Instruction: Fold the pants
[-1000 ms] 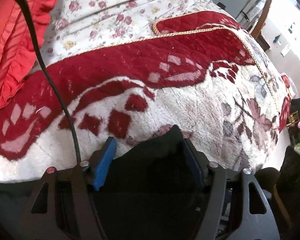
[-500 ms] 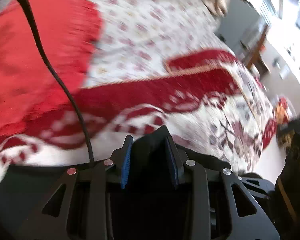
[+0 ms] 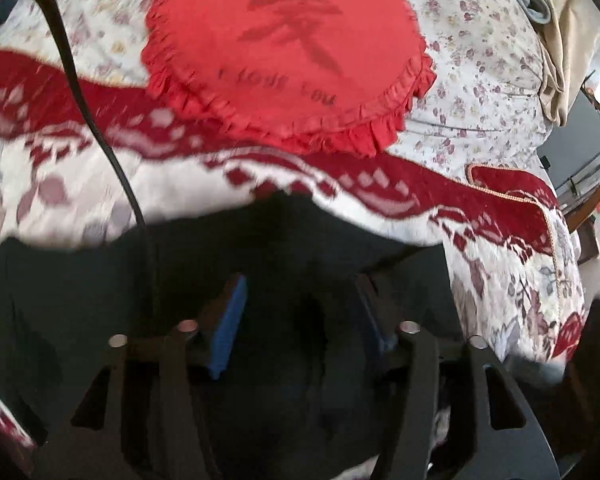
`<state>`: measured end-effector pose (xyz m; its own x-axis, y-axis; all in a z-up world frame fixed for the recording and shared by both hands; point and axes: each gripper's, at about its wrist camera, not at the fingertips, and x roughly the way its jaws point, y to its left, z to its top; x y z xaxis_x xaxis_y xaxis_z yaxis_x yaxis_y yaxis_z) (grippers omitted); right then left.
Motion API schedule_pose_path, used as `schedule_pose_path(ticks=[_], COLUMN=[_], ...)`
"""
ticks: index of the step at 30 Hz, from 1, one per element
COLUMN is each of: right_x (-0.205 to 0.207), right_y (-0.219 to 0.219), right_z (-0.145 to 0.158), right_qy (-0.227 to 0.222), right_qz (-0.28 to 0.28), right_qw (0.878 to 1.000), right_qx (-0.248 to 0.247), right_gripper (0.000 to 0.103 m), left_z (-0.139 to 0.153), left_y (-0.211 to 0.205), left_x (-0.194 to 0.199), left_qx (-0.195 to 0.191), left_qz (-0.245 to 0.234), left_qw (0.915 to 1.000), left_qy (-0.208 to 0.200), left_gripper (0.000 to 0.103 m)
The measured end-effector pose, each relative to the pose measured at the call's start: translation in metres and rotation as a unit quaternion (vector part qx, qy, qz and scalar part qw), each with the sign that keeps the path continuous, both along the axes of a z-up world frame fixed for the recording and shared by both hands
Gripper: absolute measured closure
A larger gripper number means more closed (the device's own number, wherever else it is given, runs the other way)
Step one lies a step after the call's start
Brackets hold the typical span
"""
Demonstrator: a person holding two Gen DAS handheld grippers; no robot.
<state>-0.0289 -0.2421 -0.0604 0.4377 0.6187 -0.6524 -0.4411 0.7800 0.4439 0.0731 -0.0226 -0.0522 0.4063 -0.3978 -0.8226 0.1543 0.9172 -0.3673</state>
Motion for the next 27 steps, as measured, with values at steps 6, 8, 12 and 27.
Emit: schedule_pose_path(ticks=[6, 8, 12, 27], right_x=[0.025, 0.026, 0.021, 0.014], right_y=[-0.010, 0.008, 0.034, 0.022], right_z=[0.000, -0.001, -0.012, -0.023], right_qy=[0.006, 0.002, -0.001, -0.033], right_qz=[-0.054, -0.035, -0.006, -0.005], right_qw=[0.998, 0.998, 0.996, 0.994], right_qx=[-0.027, -0.050, -0.093, -0.100], right_gripper=[0.054, 0.054, 0.054, 0.094], left_z=[-0.002, -0.005, -0.017, -0.004], left_y=[-0.007, -0.004, 0.001, 0.022], left_x=[-0.027, -0.029, -0.028, -0.031], left_qx=[0.024, 0.024, 0.057, 0.052], left_qz=[0.012, 0.015, 0.029, 0.050], left_qw=[0.9995, 0.9995, 0.9979, 0.9974], left_qy=[-0.016, -0.013, 0.001, -0.009], left_gripper=[0.044, 0.044, 0.045, 0.045])
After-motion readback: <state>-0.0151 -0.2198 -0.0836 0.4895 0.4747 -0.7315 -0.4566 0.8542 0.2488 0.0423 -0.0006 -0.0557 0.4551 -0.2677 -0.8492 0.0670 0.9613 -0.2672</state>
